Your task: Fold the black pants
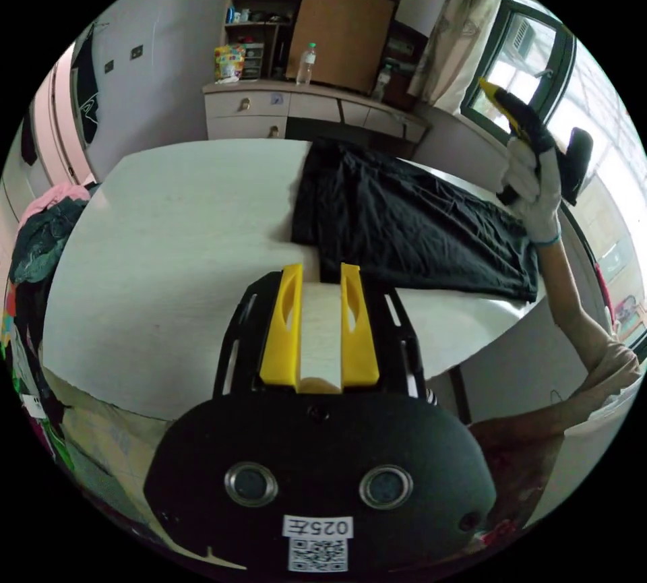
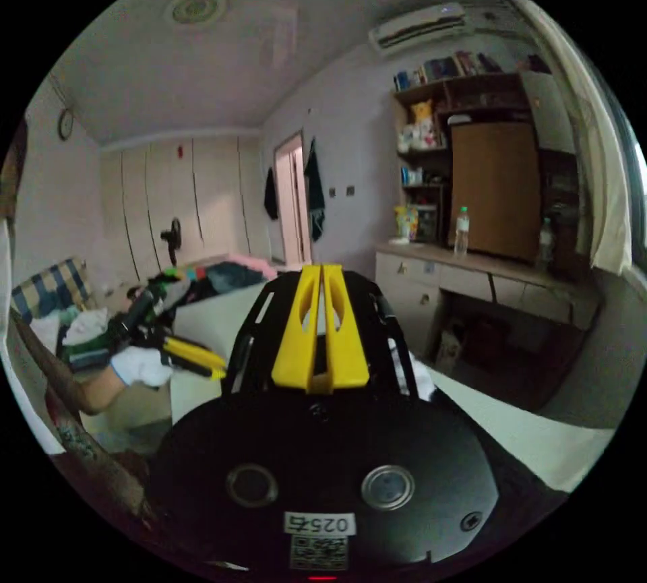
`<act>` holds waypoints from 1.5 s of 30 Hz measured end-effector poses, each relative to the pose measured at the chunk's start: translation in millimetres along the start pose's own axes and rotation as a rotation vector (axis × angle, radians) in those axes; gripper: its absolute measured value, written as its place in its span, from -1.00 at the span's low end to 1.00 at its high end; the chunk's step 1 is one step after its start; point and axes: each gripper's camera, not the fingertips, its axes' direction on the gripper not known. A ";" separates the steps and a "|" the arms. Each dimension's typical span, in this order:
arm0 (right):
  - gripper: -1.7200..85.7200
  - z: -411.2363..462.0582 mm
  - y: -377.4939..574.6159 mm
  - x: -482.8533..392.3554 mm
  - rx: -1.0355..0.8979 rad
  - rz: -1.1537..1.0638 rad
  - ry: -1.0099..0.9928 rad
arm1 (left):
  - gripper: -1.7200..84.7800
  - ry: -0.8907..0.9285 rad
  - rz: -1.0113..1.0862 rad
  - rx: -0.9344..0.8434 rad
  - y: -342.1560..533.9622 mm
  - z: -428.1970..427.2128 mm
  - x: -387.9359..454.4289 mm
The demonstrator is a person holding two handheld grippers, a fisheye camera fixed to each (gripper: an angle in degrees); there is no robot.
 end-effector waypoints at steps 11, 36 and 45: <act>-0.75 192.2 0.5 57.8 -0.704 -0.080 -0.212 | -0.78 0.208 0.052 -0.010 -9.8 8.0 -21.6; -0.72 333.5 19.0 28.5 -1.005 -0.173 -0.191 | -0.92 0.174 0.026 -0.010 -18.1 33.3 -46.0; -0.95 341.9 24.0 -5.3 -0.976 -0.257 -0.107 | -0.99 0.179 0.024 -0.023 -16.9 48.4 -59.9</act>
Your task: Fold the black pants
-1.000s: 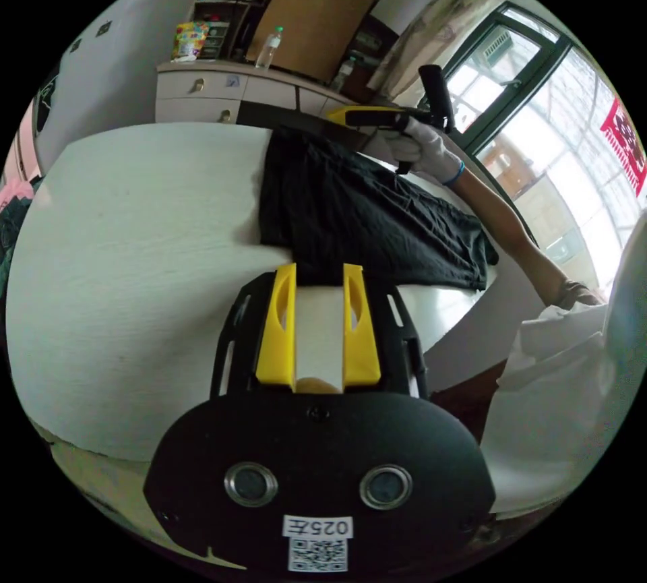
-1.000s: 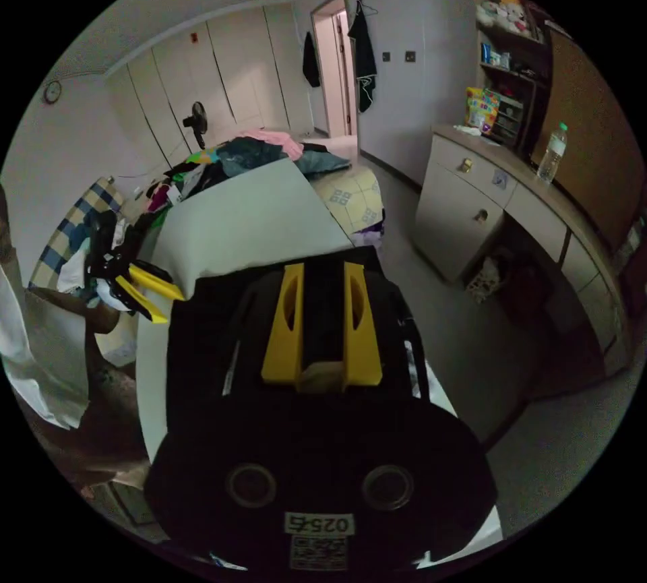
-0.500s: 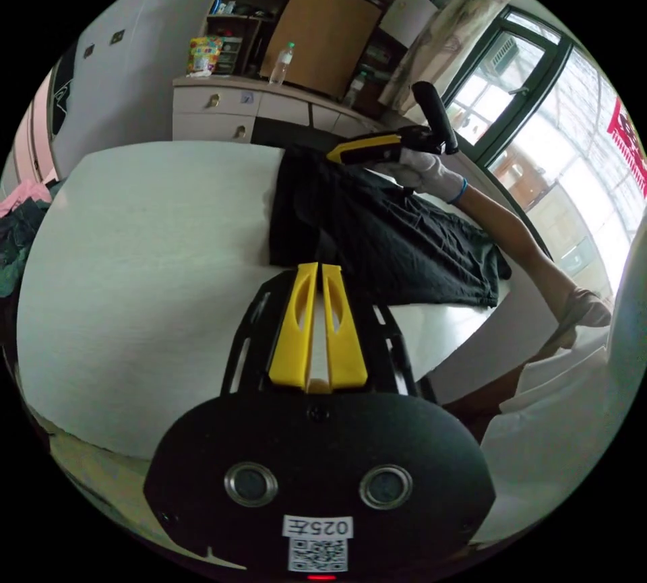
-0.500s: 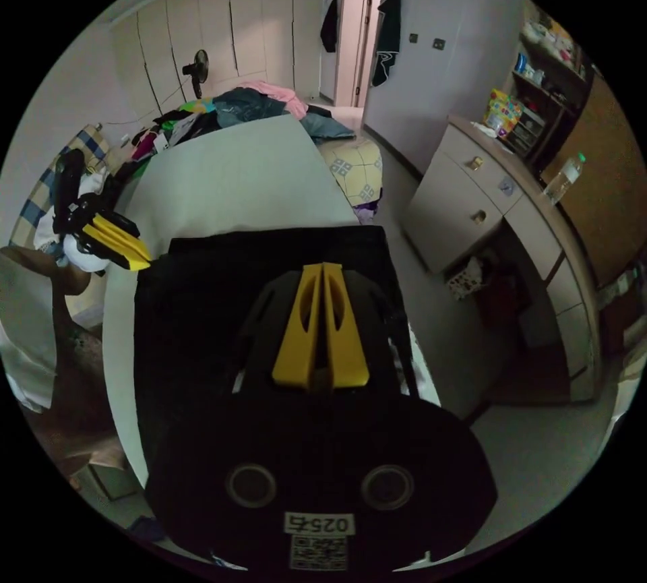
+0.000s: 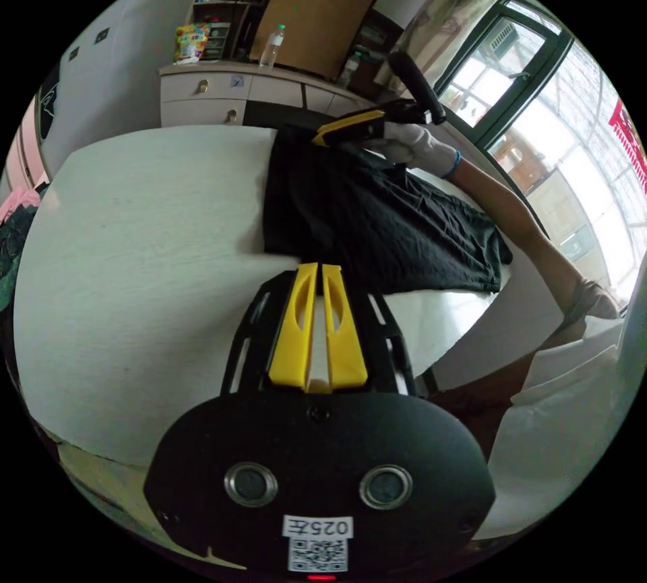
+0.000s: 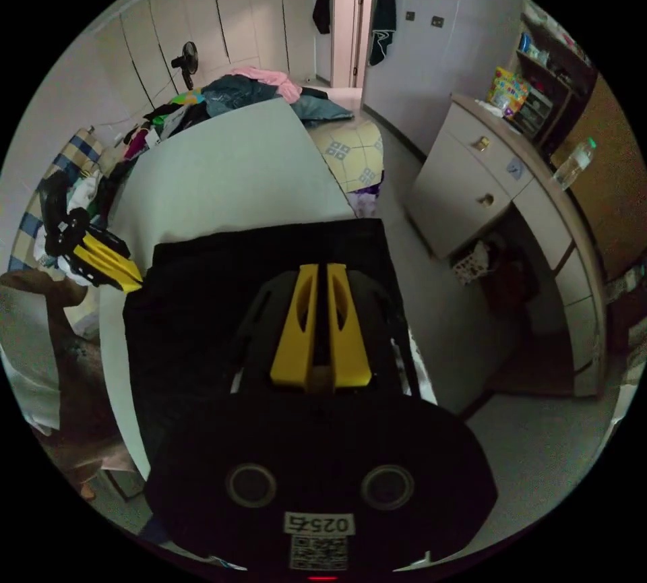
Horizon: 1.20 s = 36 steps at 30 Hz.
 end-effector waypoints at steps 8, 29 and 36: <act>-0.98 -82.1 -4.1 -22.4 0.198 0.012 0.146 | -1.00 -0.012 0.043 0.172 -6.5 -38.4 1.9; -0.68 -41.3 -26.5 46.2 0.056 0.231 -0.056 | -0.77 -0.042 -0.072 -0.028 -40.7 -13.5 -76.5; -0.71 -13.8 -3.0 38.3 -0.223 0.237 0.026 | -0.83 0.105 -0.158 -0.093 -67.4 5.8 -106.1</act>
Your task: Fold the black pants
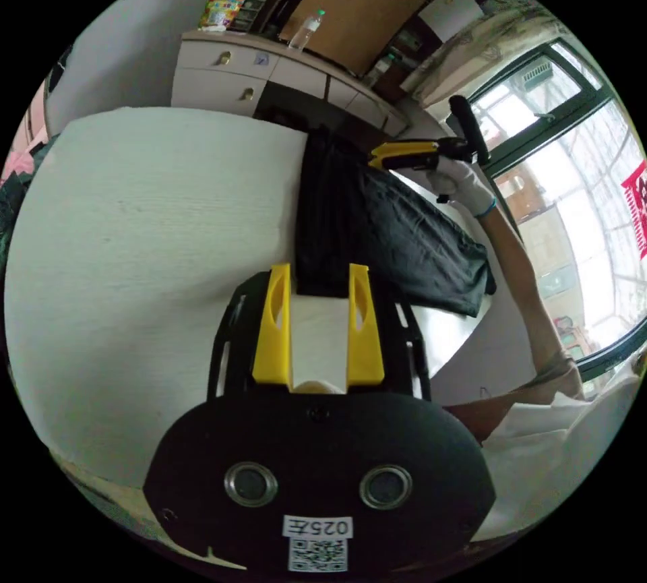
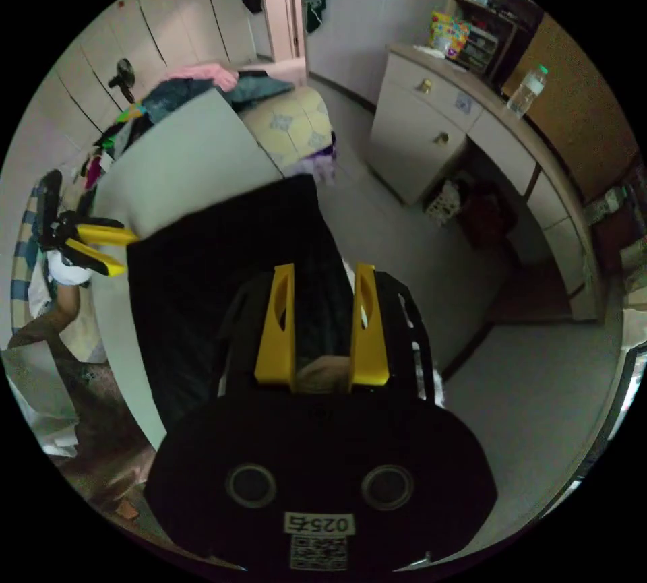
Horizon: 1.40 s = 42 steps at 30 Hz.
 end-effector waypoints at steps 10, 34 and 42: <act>-0.93 2.7 -21.3 -86.6 -0.007 -0.223 0.093 | -0.98 -0.153 -0.043 0.068 60.7 -40.9 -12.8; -0.87 -183.3 330.0 -30.5 0.700 0.086 -0.082 | -0.88 -0.101 0.165 0.489 218.4 -133.8 78.7; -0.71 -147.4 612.9 13.4 0.629 0.621 0.174 | -0.83 0.103 0.878 0.096 55.9 40.2 278.7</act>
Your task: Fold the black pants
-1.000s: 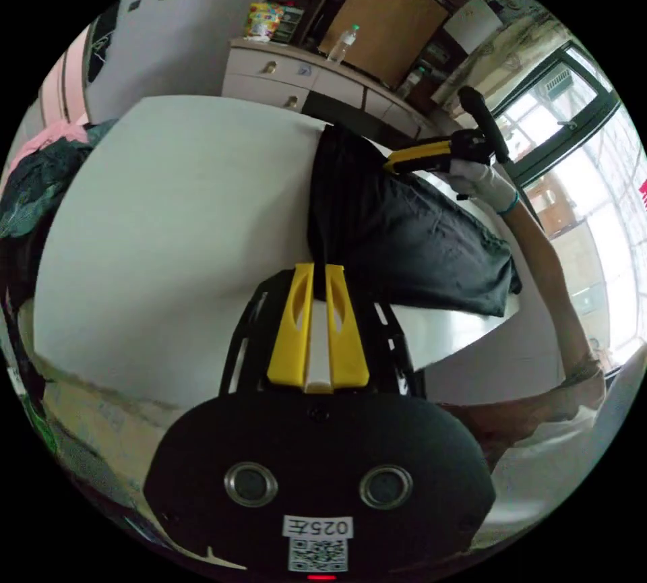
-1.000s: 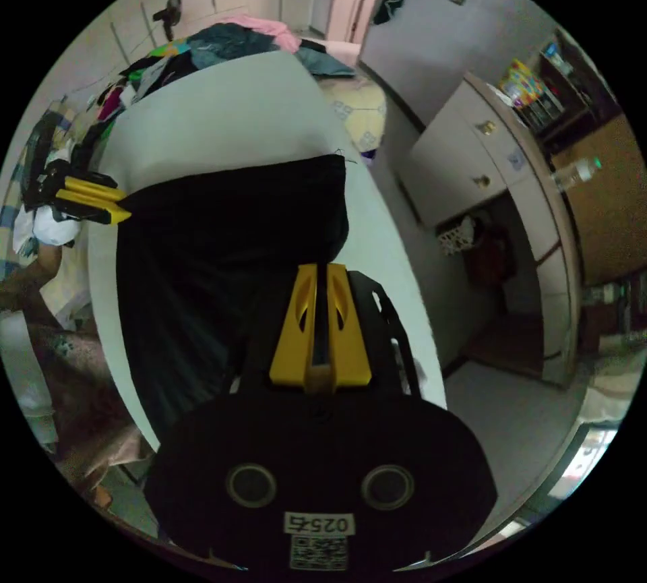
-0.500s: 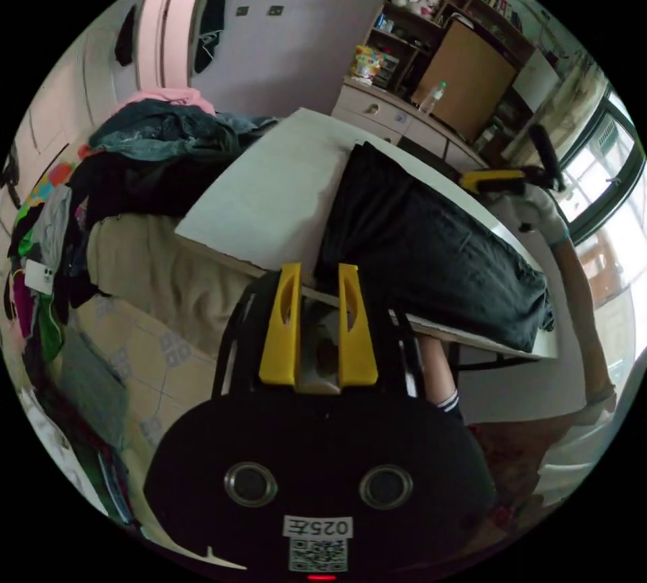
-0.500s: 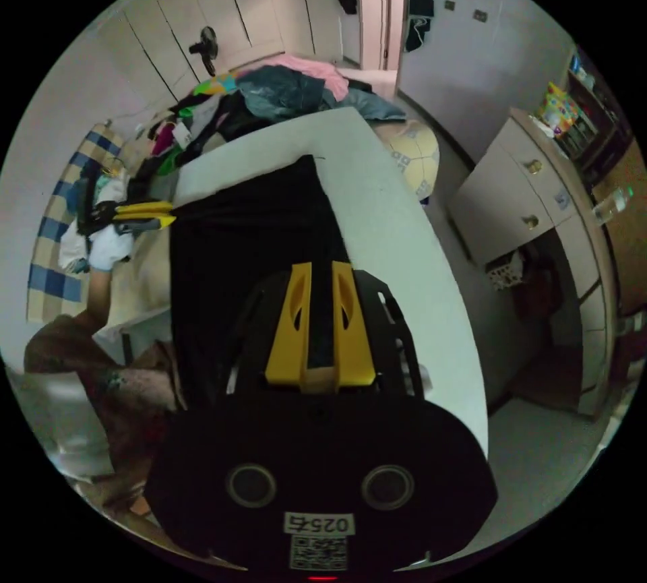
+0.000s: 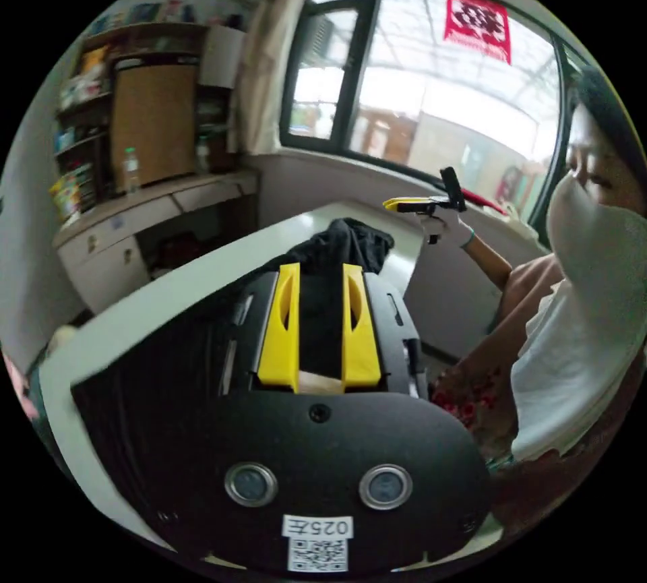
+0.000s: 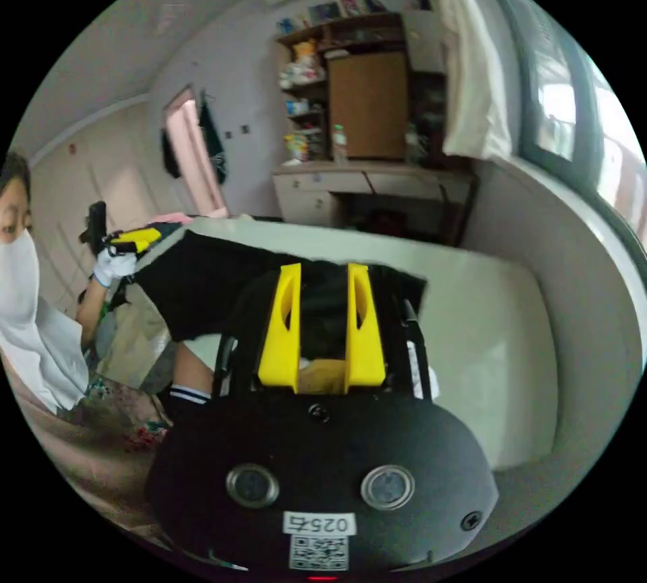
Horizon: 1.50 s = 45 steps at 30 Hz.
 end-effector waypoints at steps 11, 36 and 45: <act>-0.68 19.3 82.8 80.6 -0.062 0.139 -0.045 | -0.83 0.053 0.130 -0.462 -154.0 266.1 -40.3; -0.97 24.2 40.7 156.7 -0.428 -0.246 -0.309 | -0.77 -0.025 0.163 -0.591 -172.2 363.9 -3.1; -0.79 22.4 39.8 167.0 -0.405 -0.107 -0.346 | -0.77 0.022 0.075 -0.385 -164.4 303.0 -5.7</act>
